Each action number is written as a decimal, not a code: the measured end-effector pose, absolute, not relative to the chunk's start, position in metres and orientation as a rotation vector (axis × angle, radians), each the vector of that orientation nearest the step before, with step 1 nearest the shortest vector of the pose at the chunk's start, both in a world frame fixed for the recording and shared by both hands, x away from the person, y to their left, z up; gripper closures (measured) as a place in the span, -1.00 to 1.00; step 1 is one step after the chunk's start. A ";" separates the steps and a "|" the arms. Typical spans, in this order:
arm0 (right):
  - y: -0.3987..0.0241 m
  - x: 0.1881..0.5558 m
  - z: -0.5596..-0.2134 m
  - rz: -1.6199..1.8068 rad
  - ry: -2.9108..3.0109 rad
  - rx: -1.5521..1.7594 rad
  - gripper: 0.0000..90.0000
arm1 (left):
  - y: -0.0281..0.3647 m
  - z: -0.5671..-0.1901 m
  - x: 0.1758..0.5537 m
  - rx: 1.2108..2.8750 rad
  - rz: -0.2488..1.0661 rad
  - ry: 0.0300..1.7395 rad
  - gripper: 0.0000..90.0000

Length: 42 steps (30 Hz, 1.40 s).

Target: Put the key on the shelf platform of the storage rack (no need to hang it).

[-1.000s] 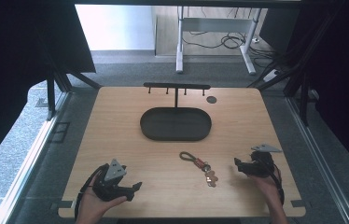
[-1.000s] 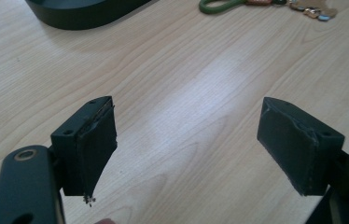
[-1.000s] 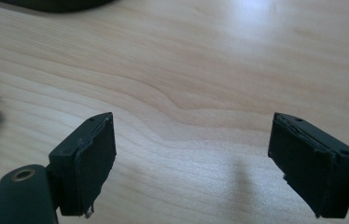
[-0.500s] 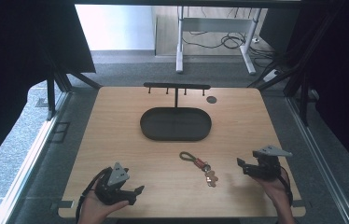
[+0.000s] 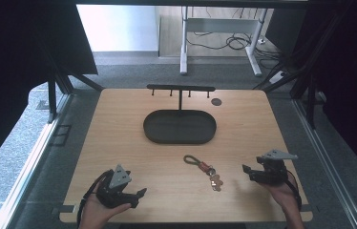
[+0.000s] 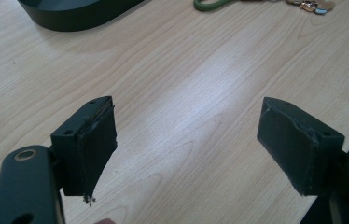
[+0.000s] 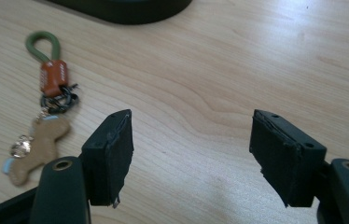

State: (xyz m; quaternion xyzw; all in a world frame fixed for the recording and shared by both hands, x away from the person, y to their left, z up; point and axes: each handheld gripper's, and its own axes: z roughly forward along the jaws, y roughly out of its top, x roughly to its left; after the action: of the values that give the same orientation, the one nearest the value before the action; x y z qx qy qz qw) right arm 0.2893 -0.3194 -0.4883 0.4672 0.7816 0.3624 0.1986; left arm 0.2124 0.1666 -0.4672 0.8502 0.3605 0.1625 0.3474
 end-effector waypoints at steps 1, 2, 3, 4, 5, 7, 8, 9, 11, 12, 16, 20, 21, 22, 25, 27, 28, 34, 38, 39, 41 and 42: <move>-0.320 0.288 -0.485 1.025 2.186 1.306 -0.32 | 0.168 -0.466 0.211 2.196 0.424 0.941 -0.55; -0.320 0.288 -0.482 1.028 2.186 1.305 -0.32 | 0.168 -0.466 0.211 2.193 0.427 0.943 -0.55; -0.320 0.288 -0.479 1.031 2.188 1.302 -0.32 | 0.169 -0.465 0.211 2.192 0.429 0.946 -0.55; -0.320 0.287 -0.477 1.033 2.188 1.297 -0.32 | 0.170 -0.465 0.210 2.189 0.432 0.950 -0.55; -0.320 0.287 -0.474 1.036 2.190 1.286 -0.31 | 0.170 -0.465 0.210 2.186 0.433 0.953 -0.55; -0.319 0.286 -0.471 1.040 2.197 1.275 -0.30 | 0.169 -0.466 0.209 2.189 0.428 0.953 -0.55; -0.319 0.286 -0.470 1.041 2.200 1.271 -0.29 | 0.169 -0.466 0.209 2.189 0.427 0.956 -0.55; -0.319 0.286 -0.469 1.043 2.206 1.267 -0.28 | 0.168 -0.467 0.209 2.192 0.424 0.954 -0.55; -0.317 0.287 -0.467 1.028 2.228 1.255 -0.28 | 0.165 -0.468 0.209 2.203 0.420 0.946 -0.55; -0.316 0.287 -0.466 1.021 2.234 1.252 -0.28 | 0.164 -0.468 0.209 2.207 0.416 0.939 -0.55; -0.311 0.289 -0.459 1.003 2.272 1.219 -0.28 | 0.162 -0.468 0.209 2.210 0.410 0.936 -0.55; -0.303 0.292 -0.453 0.989 2.308 1.184 -0.28 | 0.163 -0.467 0.211 2.207 0.409 0.935 -0.55; -0.300 0.293 -0.452 0.985 2.321 1.172 -0.27 | 0.163 -0.467 0.211 2.209 0.408 0.936 -0.55; -0.298 0.293 -0.451 0.981 2.329 1.167 -0.27 | 0.164 -0.467 0.212 2.210 0.408 0.936 -0.55; -0.289 0.295 -0.448 0.965 2.358 1.139 -0.26 | 0.163 -0.467 0.214 2.213 0.403 0.933 -0.55; -0.284 0.297 -0.446 0.953 2.374 1.129 -0.25 | 0.162 -0.468 0.214 2.219 0.399 0.929 -0.55; -0.282 0.298 -0.445 0.941 2.387 1.119 -0.25 | 0.162 -0.468 0.214 2.220 0.397 0.930 -0.55; -0.271 0.302 -0.435 0.934 2.422 1.094 -0.20 | 0.160 -0.469 0.215 2.224 0.394 0.925 -0.55; -0.264 0.306 -0.430 0.913 2.448 1.078 -0.19 | 0.161 -0.470 0.215 2.225 0.393 0.926 -0.55; -0.262 0.307 -0.429 0.903 2.457 1.074 -0.19 | 0.161 -0.470 0.215 2.225 0.393 0.926 -0.55; -0.258 0.308 -0.427 0.894 2.467 1.063 -0.18 | 0.161 -0.469 0.215 2.223 0.392 0.925 -0.55; -0.256 0.309 -0.426 0.891 2.473 1.058 -0.17 | 0.161 -0.469 0.215 2.223 0.392 0.924 -0.55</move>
State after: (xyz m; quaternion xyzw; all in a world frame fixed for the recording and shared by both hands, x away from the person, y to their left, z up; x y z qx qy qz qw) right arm 0.3093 -0.2557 -0.4262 0.3691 0.8624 0.3107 0.1533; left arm 0.2150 0.1613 -0.4694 0.8557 0.3557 0.1508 0.3443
